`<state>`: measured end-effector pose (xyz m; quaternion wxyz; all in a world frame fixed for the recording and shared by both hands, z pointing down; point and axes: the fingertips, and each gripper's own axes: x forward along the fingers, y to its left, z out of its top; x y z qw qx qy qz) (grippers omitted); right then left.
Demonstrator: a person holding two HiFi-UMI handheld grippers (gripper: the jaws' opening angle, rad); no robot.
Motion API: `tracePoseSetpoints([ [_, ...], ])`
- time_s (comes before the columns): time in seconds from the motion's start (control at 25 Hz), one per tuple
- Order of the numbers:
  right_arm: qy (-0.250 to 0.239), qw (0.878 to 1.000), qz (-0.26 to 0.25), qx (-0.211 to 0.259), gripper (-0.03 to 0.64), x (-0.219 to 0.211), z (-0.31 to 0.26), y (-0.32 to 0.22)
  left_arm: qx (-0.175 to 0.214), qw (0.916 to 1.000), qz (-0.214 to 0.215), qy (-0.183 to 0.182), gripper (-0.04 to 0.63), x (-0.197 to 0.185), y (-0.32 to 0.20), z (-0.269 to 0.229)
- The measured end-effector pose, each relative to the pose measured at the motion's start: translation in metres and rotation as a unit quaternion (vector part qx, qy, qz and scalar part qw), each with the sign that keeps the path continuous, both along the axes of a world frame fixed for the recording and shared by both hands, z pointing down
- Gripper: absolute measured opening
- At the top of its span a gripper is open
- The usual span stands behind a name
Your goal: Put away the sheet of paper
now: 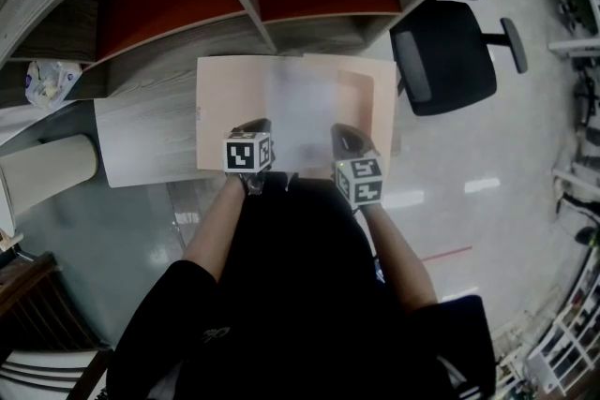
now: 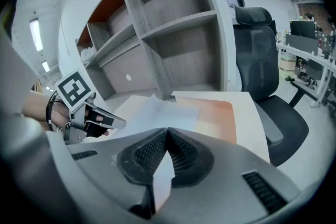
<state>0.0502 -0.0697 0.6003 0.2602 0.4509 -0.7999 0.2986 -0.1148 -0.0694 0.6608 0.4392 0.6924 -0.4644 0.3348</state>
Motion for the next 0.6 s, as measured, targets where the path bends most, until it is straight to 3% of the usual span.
tracePoseSetpoints([
  [0.6, -0.005, 1.0, 0.001, -0.001, 0.017, 0.012, 0.002, 0.0, -0.005, 1.0, 0.004, -0.005, 0.044, 0.012, 0.002, 0.001],
])
